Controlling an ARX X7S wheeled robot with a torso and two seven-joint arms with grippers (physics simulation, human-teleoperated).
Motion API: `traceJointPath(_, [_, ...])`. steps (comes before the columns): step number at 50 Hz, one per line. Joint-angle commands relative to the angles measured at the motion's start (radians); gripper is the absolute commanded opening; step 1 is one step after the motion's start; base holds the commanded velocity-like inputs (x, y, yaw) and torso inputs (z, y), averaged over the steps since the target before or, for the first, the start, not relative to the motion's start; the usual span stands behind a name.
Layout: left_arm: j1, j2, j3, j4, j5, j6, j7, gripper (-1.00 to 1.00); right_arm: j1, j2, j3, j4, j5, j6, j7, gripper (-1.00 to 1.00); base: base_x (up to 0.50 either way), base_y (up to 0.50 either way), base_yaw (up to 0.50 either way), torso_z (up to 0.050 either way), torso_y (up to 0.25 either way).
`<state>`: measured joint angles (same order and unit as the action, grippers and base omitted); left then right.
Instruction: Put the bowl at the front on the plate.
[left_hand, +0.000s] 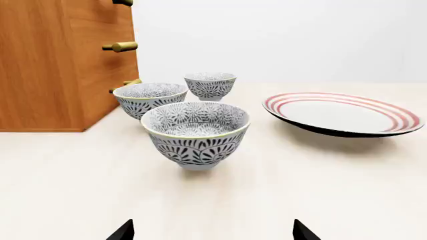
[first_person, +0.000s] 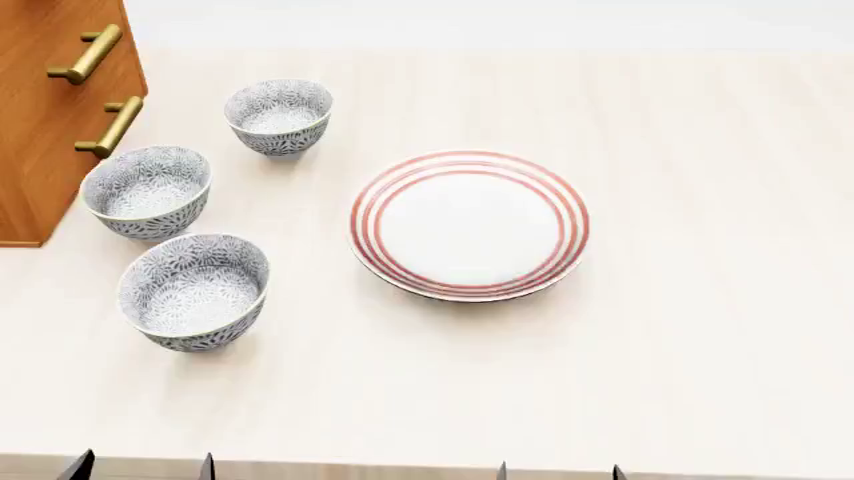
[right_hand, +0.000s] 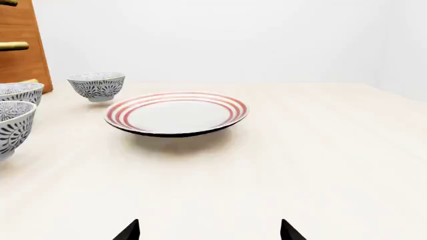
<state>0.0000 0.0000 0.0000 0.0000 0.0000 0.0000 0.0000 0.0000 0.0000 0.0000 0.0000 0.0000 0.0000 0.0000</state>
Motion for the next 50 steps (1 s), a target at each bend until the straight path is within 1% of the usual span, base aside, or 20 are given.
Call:
traceJointPath(1, [0.003,-0.008,0.008,0.000,-0.008,0.004,-0.008,1.00,-0.005,0.046,-0.057,-0.015,0.033,0.008,0.058,1.00,0.00,0.00,0.00,0.000,0.000])
traceJointPath(10, [-0.003,-0.040,0.046,0.001,-0.045,-0.008,-0.047,1.00,0.003,0.064,-0.067,0.032,0.063,-0.022,0.073,1.00,0.00,0.00,0.00,0.000,0.000])
traceJointPath(13, [-0.009,-0.046,0.052,0.007,-0.054,-0.033,-0.056,1.00,0.002,0.068,-0.069,0.025,0.074,-0.011,0.078,1.00,0.00,0.00,0.00,0.000,0.000])
traceJointPath(15, [-0.016,-0.053,0.065,0.025,-0.043,-0.075,-0.064,1.00,0.004,0.068,-0.061,0.003,0.093,0.024,0.084,1.00,0.00,0.00,0.00,0.000,0.000])
traceJointPath(16, [-0.018,-0.058,0.078,0.044,-0.027,-0.085,-0.070,1.00,0.009,0.072,-0.062,-0.043,0.109,0.076,0.082,1.00,0.00,0.00,0.00,0.000,0.000])
traceJointPath(18, [-0.020,-0.061,0.082,0.079,-0.038,-0.106,-0.067,1.00,0.013,0.079,-0.068,-0.081,0.106,0.111,0.089,1.00,0.00,0.00,0.00,0.000,0.000])
traceJointPath(21, [-0.033,-0.065,0.084,0.157,-0.062,-0.187,-0.066,1.00,0.028,0.089,-0.063,-0.145,0.128,0.176,0.092,1.00,0.00,0.00,0.00,0.000,0.000])
traceJointPath(22, [-0.047,-0.065,0.084,0.200,-0.088,-0.243,-0.055,1.00,0.036,0.092,-0.060,-0.173,0.142,0.216,0.093,1.00,0.00,0.00,0.00,0.000,0.000])
traceJointPath(23, [-0.053,-0.068,0.088,0.214,-0.092,-0.242,-0.052,1.00,0.042,0.094,-0.060,-0.187,0.149,0.241,0.095,1.00,0.00,0.00,0.00,0.000,0.000])
traceJointPath(25, [-0.081,-0.065,0.076,0.247,-0.114,-0.316,-0.065,1.00,0.053,0.101,-0.061,-0.226,0.164,0.282,0.094,1.00,0.00,0.00,0.00,0.000,0.000])
traceJointPath(26, [-0.101,-0.069,0.076,0.284,-0.122,-0.371,-0.069,1.00,0.067,0.109,-0.063,-0.264,0.168,0.334,0.102,1.00,0.00,0.00,0.00,0.000,0.000])
traceJointPath(28, [-0.110,-0.079,0.093,0.305,-0.098,-0.383,-0.082,1.00,0.083,0.116,-0.064,-0.295,0.178,0.398,0.109,1.00,0.00,0.00,0.00,0.000,0.000])
traceJointPath(29, [-0.120,-0.080,0.090,0.347,-0.115,-0.430,-0.080,1.00,0.098,0.125,-0.070,-0.323,0.175,0.455,0.120,1.00,0.00,0.00,0.00,0.000,0.000])
traceJointPath(32, [-0.142,-0.083,0.098,0.408,-0.125,-0.497,-0.088,1.00,0.128,0.139,-0.072,-0.388,0.185,0.555,0.132,1.00,0.00,0.00,0.00,0.000,0.000])
traceJointPath(38, [-0.169,-0.094,0.116,0.439,-0.131,-0.537,-0.094,1.00,0.173,0.168,-0.074,-0.494,0.196,0.694,0.150,1.00,0.00,0.00,0.00,0.000,0.000])
traceJointPath(39, [-0.182,-0.095,0.116,0.462,-0.140,-0.571,-0.095,1.00,0.189,0.176,-0.071,-0.523,0.201,0.735,0.153,1.00,0.00,0.00,0.00,0.000,0.000])
traceJointPath(44, [-0.230,-0.103,0.113,0.501,-0.167,-0.640,-0.095,1.00,0.237,0.204,-0.061,-0.622,0.218,0.861,0.163,1.00,0.00,0.00,0.00,0.000,0.000])
traceJointPath(47, [-0.268,-0.107,0.112,0.535,-0.182,-0.703,-0.100,1.00,0.290,0.223,-0.062,-0.686,0.233,0.968,0.166,1.00,0.00,0.00,0.00,0.000,0.000])
traceJointPath(49, [-0.279,-0.113,0.118,0.555,-0.181,-0.718,-0.104,1.00,0.311,0.228,-0.061,-0.709,0.238,1.002,0.169,1.00,0.00,0.00,0.00,0.000,0.000])
traceJointPath(50, [-0.293,-0.112,0.112,0.579,-0.193,-0.751,-0.105,1.00,0.334,0.234,-0.062,-0.731,0.242,1.038,0.172,1.00,0.00,0.00,0.00,0.000,0.000])
